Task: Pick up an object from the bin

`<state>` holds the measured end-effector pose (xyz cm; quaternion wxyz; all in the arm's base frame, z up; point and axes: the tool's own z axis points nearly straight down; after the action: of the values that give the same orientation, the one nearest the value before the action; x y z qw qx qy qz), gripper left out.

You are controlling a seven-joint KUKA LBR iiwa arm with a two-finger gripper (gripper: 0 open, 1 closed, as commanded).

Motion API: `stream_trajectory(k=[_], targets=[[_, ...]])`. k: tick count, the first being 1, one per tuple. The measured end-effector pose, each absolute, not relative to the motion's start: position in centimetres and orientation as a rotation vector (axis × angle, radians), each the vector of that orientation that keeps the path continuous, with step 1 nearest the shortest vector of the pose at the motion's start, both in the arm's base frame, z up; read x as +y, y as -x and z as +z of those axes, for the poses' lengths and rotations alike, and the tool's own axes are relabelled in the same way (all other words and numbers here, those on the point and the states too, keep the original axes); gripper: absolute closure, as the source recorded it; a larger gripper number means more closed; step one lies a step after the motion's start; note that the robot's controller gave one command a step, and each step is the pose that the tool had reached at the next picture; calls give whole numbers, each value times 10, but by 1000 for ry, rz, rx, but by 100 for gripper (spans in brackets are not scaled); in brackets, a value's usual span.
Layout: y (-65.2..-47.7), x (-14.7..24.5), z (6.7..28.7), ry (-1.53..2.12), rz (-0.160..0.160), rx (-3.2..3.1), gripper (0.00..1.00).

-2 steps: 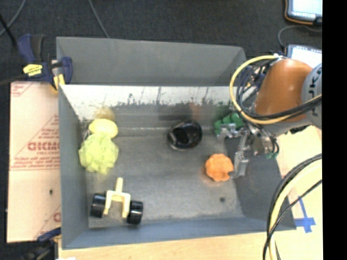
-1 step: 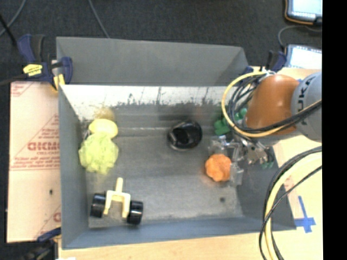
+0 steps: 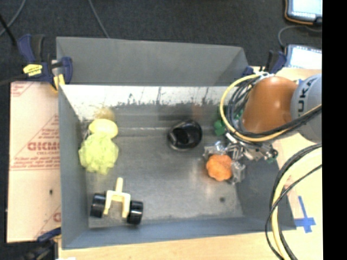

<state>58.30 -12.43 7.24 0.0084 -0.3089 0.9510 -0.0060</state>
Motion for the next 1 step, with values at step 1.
stream_trajectory(k=[1], targets=[[-583, -124, 72, 967, -19, 2971, 100]])
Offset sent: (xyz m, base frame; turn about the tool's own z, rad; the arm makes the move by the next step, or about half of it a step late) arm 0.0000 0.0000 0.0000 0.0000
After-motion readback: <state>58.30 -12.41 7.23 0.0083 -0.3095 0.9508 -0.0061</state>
